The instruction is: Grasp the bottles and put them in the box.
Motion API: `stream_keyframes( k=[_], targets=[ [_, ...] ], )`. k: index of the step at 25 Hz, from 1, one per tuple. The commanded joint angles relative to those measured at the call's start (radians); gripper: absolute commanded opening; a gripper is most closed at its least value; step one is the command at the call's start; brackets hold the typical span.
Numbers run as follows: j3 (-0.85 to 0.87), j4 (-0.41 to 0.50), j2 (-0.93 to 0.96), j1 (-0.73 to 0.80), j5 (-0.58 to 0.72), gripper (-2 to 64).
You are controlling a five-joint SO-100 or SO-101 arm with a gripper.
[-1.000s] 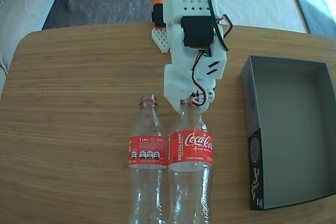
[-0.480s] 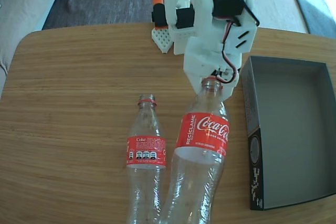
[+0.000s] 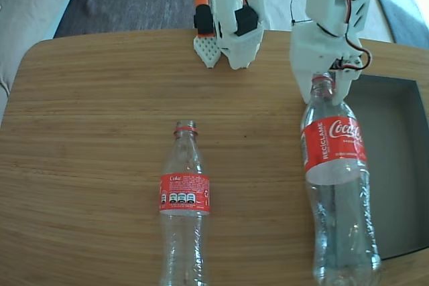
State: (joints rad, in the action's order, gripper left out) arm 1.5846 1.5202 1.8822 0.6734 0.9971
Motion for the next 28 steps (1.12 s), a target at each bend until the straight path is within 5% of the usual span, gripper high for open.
stream_keyframes(
  k=[1, 7, 11, 18, 28],
  targets=[
    [-0.055, -0.041, 0.008, 0.067, -0.029, 7.6],
    [-0.038, -0.144, 0.003, 0.184, -0.103, 7.6],
    [-0.043, -0.143, -0.049, 0.233, -0.118, 7.6],
    [-0.037, -0.144, -0.080, 0.311, -0.330, 7.6],
    [-0.054, -0.081, -0.152, 0.351, -0.359, 7.6]
  ],
)
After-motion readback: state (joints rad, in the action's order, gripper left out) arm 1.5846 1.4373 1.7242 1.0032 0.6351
